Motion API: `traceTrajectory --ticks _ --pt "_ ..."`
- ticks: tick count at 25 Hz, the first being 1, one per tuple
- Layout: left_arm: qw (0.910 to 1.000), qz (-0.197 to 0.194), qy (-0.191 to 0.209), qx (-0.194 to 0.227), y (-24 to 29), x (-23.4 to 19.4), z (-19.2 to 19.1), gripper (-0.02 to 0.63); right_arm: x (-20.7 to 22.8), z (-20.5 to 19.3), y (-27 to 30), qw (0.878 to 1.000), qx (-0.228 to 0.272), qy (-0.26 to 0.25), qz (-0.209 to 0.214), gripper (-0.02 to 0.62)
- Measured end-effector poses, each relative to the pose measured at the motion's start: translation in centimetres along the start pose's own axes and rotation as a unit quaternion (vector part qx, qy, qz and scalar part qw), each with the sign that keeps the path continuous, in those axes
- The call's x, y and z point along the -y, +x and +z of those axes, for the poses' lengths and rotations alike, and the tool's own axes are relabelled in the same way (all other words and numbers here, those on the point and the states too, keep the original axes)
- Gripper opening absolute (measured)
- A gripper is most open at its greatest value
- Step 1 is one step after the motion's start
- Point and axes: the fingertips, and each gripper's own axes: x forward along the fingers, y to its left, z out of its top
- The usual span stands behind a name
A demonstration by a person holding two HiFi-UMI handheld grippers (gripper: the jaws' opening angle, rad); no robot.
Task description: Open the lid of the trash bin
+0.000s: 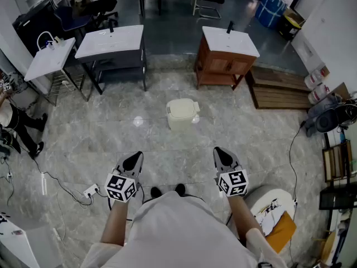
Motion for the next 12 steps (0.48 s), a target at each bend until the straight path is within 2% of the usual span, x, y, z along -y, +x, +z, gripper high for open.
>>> traceTrajectory --ticks 12 --pt "1.0000 -0.008 0.002 0.001 0.2 -1.1 0.4 0.018 -0.5 0.6 0.9 1.000 0.000 -0.001 -0.006 0.034"
